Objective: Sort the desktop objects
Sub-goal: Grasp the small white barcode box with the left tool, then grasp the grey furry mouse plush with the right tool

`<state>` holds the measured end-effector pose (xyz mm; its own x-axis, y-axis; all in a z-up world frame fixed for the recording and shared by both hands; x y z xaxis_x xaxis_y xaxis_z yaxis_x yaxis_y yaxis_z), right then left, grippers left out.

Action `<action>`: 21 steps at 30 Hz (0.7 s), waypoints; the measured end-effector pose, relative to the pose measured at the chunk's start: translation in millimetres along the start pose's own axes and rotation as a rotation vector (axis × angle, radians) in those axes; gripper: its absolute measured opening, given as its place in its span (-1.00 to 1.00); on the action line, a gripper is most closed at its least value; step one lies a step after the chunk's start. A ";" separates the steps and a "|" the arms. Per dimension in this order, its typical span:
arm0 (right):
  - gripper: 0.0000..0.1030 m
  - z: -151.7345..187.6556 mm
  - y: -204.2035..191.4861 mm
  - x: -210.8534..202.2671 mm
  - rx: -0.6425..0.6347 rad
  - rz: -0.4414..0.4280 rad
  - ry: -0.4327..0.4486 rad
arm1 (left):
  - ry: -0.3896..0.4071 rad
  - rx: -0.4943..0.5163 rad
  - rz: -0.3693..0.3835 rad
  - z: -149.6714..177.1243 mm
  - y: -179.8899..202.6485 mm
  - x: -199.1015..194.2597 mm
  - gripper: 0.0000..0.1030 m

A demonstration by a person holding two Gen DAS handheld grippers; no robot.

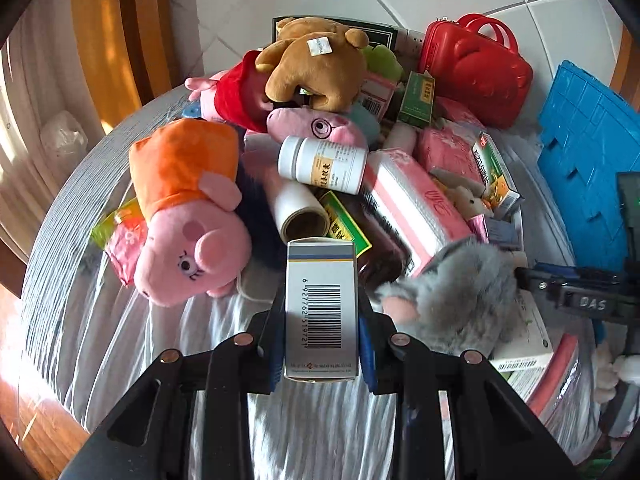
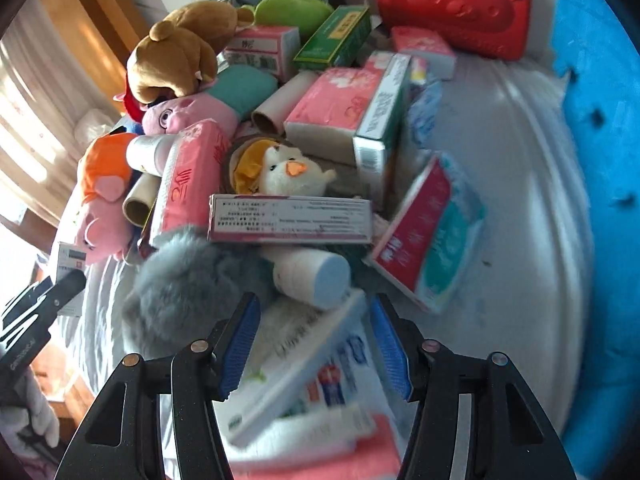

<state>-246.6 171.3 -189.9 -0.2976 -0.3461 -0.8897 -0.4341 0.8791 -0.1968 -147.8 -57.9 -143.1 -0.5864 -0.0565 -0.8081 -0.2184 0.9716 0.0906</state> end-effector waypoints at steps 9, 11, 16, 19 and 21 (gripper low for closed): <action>-0.86 -3.9 -12.2 2.0 -0.056 -0.035 0.038 | -0.026 0.021 0.002 -0.3 17.1 15.5 -0.43; -0.95 -1.9 -16.4 -11.0 -0.074 -0.037 0.059 | -0.017 0.030 0.012 -1.6 23.1 10.8 -0.43; -0.91 2.2 -20.8 -25.0 -0.094 -0.036 0.057 | -0.014 0.028 0.032 -3.8 31.0 2.0 -0.43; -0.62 -2.1 -12.6 -25.1 -0.067 -0.002 0.066 | -0.010 0.037 0.021 -4.5 31.7 0.6 -0.43; 0.09 -6.0 -6.5 -23.8 -0.041 0.000 0.061 | -0.013 0.036 0.013 -3.8 29.8 2.5 -0.43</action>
Point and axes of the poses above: each gripper's, at about its wrist camera, not at the fingertips, and x roughly the way its jaws point, y to its right, z to its underside, the point moved 5 cm from there along x, roughly the way its jaws point, and after that the axes turned 1 degree about z, right-handed, at the moved point
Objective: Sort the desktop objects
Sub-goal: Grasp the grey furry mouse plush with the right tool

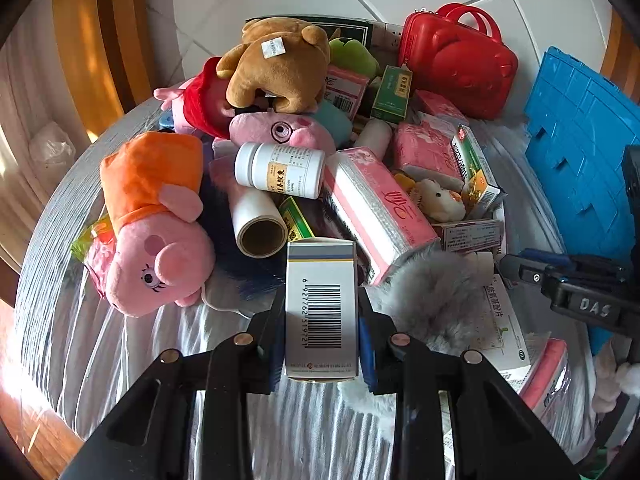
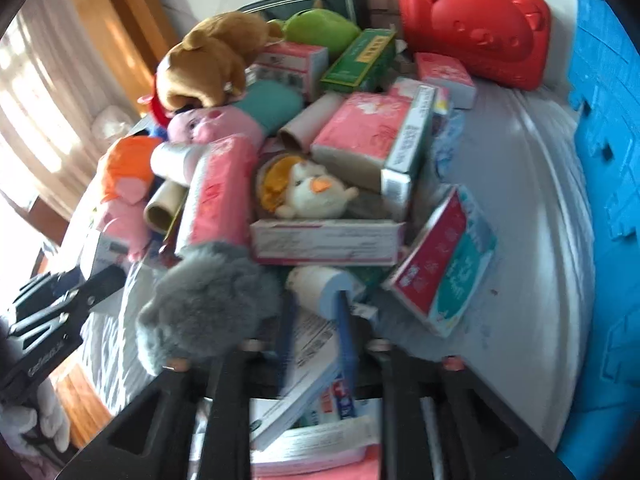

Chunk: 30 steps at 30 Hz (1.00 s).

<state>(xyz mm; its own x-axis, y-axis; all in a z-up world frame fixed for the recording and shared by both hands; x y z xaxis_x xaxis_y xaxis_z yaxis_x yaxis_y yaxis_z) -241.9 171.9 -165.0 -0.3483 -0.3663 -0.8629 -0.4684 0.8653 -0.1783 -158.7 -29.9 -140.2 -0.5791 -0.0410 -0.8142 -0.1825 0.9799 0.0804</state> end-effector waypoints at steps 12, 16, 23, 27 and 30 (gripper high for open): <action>0.31 19.2 -74.2 10.4 0.008 -0.143 -0.133 | -0.055 -0.020 -0.032 20.3 -28.1 19.2 -0.43; 0.25 22.8 -97.1 46.6 -0.035 -0.089 -0.181 | -0.066 -0.019 -0.047 26.6 -37.9 26.3 -0.43; -0.18 27.1 -114.9 91.8 -0.018 -0.105 -0.238 | -0.101 -0.017 -0.043 39.1 -50.3 42.6 -0.43; -0.26 21.0 -131.7 48.7 -0.079 -0.142 -0.124 | -0.050 -0.012 -0.035 30.8 -54.3 22.5 -0.43; -0.26 8.8 -139.2 5.1 -0.128 -0.147 -0.025 | 0.025 -0.006 -0.020 12.0 -52.2 -6.7 -0.43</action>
Point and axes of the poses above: each gripper's, at about its wrist camera, not at the fingertips, and x roughly the way its jaws point, y to its right, z to its underside, the point moved 5 cm from there along x, roughly the way its jaws point, and after that the axes turned 1 degree about z, right-handed, at the moved point
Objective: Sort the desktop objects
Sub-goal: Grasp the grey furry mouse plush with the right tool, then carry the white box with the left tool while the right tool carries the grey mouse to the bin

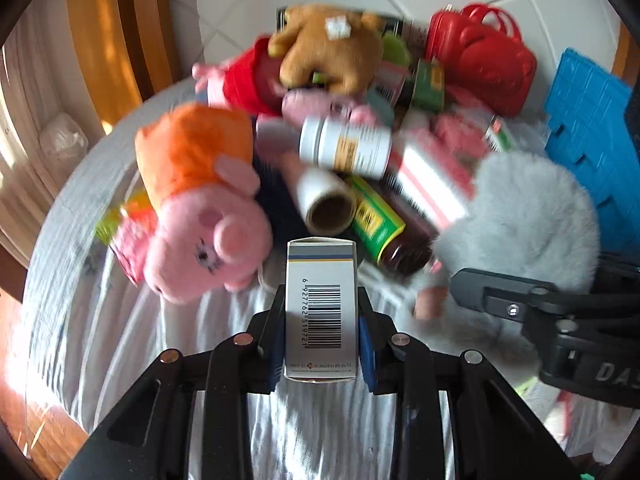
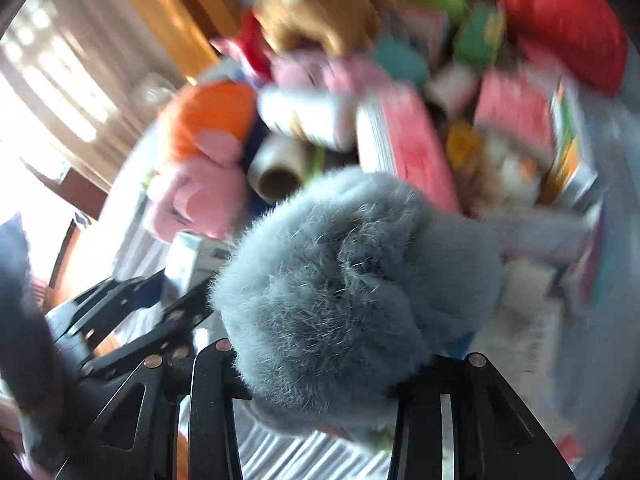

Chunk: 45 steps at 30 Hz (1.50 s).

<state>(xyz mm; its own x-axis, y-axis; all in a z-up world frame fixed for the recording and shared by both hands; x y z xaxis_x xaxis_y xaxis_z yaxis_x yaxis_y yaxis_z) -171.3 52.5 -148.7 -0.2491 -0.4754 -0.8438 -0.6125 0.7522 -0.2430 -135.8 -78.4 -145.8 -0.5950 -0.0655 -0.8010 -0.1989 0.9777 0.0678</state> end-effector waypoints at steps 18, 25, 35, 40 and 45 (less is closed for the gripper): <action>-0.27 -52.5 77.7 -269.4 0.022 0.275 0.440 | 0.372 0.219 0.192 -121.5 158.8 -142.7 -0.43; -0.27 -49.9 143.0 -372.2 0.053 0.435 0.526 | 0.454 0.341 0.242 -154.1 259.7 -187.4 -0.43; -0.27 -28.6 278.9 -459.9 0.162 0.590 0.472 | 0.369 0.462 0.427 -197.3 420.4 -221.0 -0.43; -0.27 -30.4 362.3 -463.6 0.196 0.650 0.380 | 0.165 0.445 0.565 -239.4 512.7 -204.7 -0.43; -0.27 -20.2 446.7 -425.5 0.268 0.631 0.249 | 0.036 0.466 0.466 -259.2 597.5 -140.7 -0.43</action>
Point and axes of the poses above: each gripper's, at about its wrist camera, not at the fingertips, and x roughly the way its jaws point, y to its right, z to its underside, the point moved 5 cm from there along x, roughly the way its jaws point, and after that the axes turned 1 degree about z, right-handed, at the moved point
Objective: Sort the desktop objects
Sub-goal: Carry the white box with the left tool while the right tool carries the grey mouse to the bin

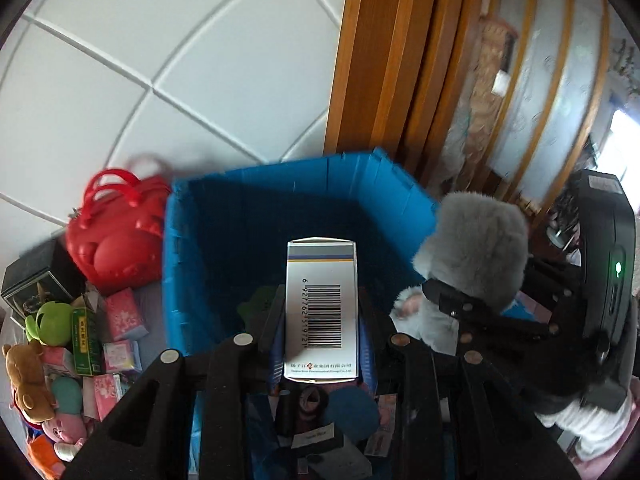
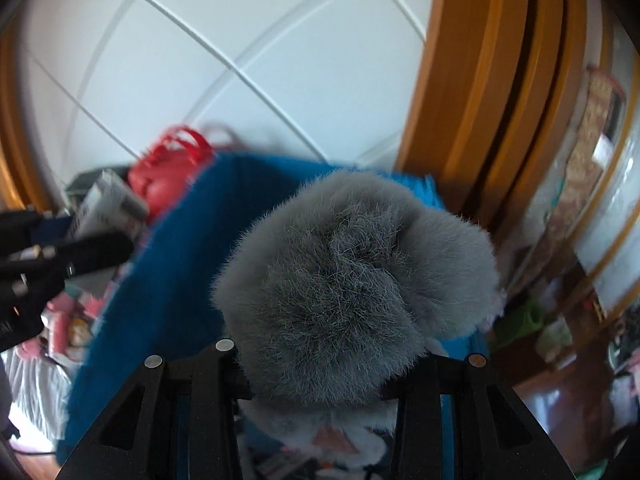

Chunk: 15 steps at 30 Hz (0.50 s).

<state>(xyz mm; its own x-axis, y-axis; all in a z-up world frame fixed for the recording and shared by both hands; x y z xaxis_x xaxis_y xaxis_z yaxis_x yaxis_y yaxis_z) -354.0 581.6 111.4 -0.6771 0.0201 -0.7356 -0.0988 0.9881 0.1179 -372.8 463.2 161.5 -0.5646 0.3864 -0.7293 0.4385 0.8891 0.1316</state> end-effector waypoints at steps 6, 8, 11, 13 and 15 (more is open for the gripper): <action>-0.26 38.3 48.2 97.0 0.063 0.009 -0.199 | -0.246 0.005 -0.074 31.9 10.4 118.0 -0.43; -0.26 53.4 54.1 117.1 0.052 0.020 -0.244 | -0.325 0.018 -0.088 49.3 12.2 146.4 -0.43; -0.26 76.7 58.9 145.0 0.035 0.042 -0.350 | -0.390 0.055 -0.123 70.0 10.7 174.9 -0.43; -0.26 88.3 56.7 157.2 0.033 0.033 -0.412 | -0.418 0.073 -0.141 78.2 11.0 184.4 -0.42; -0.25 97.2 50.7 163.0 0.009 0.037 -0.461 | -0.442 0.078 -0.141 83.7 12.1 189.5 0.14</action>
<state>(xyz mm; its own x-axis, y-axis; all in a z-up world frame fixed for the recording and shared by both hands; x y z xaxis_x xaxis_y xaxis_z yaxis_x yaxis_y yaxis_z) -398.5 649.8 -67.3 -0.2847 0.1191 -0.9512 -0.0728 0.9867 0.1454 -415.9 526.7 -31.3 -0.2779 0.1063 -0.9547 0.4392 0.8980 -0.0278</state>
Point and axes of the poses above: each gripper's, at about its wrist camera, not at the fingertips, and x roughly the way its jaws point, y to its right, z to its underside, the point moved 5 cm from there along x, roughly the way its jaws point, and after that the axes turned 1 degree about z, right-handed, at the moved point
